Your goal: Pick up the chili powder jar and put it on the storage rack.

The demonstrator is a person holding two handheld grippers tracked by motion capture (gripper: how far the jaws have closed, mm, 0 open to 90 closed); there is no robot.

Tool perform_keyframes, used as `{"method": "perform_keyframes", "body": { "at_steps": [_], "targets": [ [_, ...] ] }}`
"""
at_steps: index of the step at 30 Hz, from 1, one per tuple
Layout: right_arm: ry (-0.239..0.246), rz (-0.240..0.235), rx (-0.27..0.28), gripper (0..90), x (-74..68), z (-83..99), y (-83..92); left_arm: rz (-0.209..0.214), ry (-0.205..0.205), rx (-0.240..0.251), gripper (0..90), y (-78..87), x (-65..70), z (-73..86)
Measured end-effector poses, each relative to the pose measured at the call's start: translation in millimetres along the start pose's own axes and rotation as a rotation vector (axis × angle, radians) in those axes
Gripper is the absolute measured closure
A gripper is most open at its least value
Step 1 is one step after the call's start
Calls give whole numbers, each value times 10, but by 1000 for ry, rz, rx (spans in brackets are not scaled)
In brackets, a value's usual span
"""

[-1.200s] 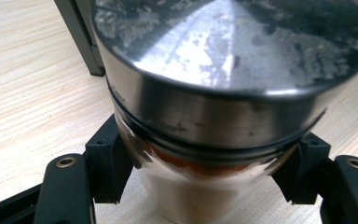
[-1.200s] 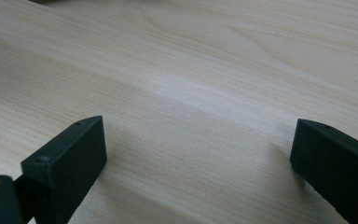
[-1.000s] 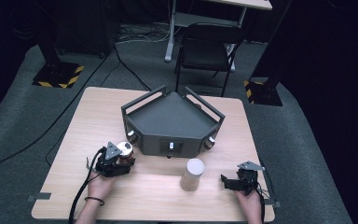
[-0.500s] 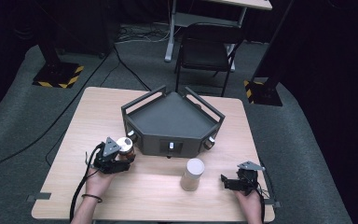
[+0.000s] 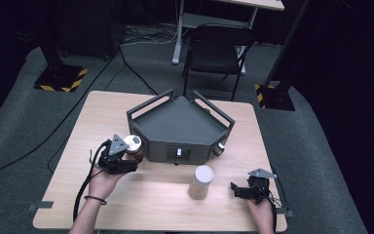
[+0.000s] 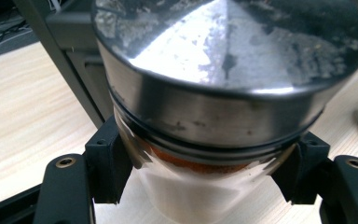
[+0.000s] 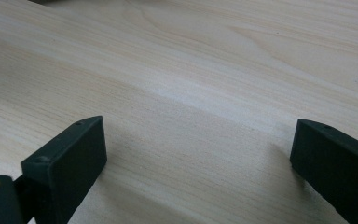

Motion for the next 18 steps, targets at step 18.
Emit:
{"method": "perform_keyframes", "body": {
  "at_steps": [18],
  "targets": [
    [1,0,0,24,0,-1,-1,-20,-27,14,305,112,-99,-444]
  ]
}}
Point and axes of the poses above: each handheld gripper's, and its own axes: y roughly backward along the jaws, z roughly out of its underside, x roughly to its right, the point moved 3 cm from there along -y, roughly forward along the jaws, and after that the axes turned 4 degrees about -y, right-handed, at the moved point
